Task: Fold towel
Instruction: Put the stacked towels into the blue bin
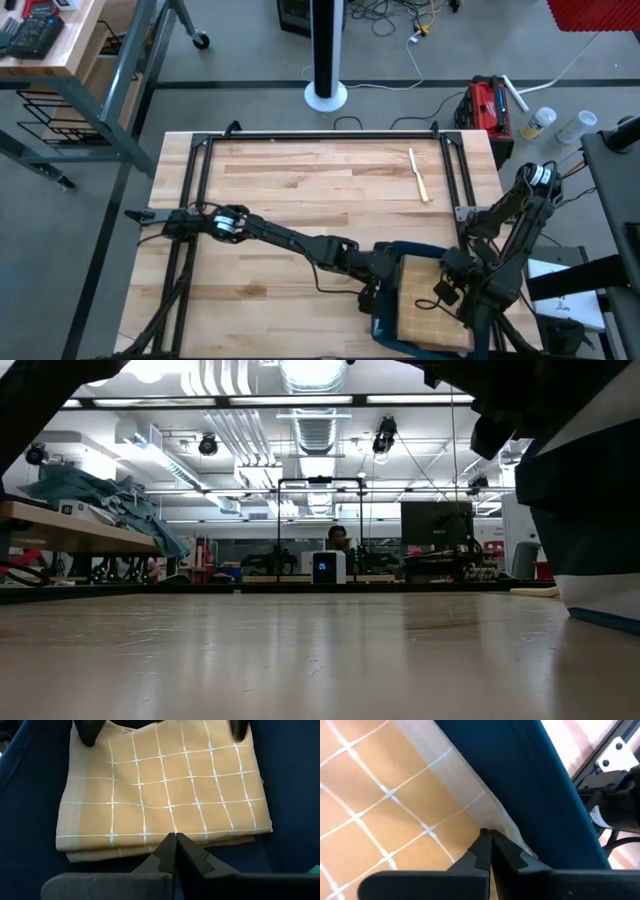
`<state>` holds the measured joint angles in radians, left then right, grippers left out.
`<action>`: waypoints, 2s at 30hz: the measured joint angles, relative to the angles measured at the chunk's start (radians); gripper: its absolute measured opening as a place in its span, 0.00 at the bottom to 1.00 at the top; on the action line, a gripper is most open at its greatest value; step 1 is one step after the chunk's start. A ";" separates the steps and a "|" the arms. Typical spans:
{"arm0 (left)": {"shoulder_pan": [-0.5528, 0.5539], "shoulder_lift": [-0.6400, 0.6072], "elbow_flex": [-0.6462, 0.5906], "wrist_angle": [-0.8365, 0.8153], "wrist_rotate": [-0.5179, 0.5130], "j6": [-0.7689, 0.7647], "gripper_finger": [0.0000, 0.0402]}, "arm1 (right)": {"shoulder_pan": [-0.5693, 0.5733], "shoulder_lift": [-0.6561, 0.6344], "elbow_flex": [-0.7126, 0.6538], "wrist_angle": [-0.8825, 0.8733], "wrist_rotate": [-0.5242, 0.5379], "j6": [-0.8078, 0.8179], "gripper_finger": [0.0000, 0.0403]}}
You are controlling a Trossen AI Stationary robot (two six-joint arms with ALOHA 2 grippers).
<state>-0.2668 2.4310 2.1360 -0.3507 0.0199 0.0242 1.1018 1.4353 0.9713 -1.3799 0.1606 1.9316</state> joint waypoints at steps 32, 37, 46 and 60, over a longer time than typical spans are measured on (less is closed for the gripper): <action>0.000 0.003 -0.003 0.013 -0.002 -0.011 0.00 | 0.016 0.120 0.087 0.138 -0.147 -0.033 0.00; 0.001 0.003 -0.003 0.014 -0.002 -0.011 0.01 | 0.015 0.095 0.142 0.041 -0.135 -0.018 0.00; 0.002 0.003 -0.003 0.013 -0.002 -0.012 0.01 | 0.015 0.089 0.188 0.170 -0.149 -0.100 0.00; 0.001 0.003 -0.005 0.011 -0.003 -0.033 0.02 | 0.033 0.153 0.112 0.347 -0.292 -0.065 0.00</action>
<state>-0.2657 2.4336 2.1307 -0.3393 0.0174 -0.0085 1.1346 1.5879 1.0836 -1.0324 -0.1311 1.8670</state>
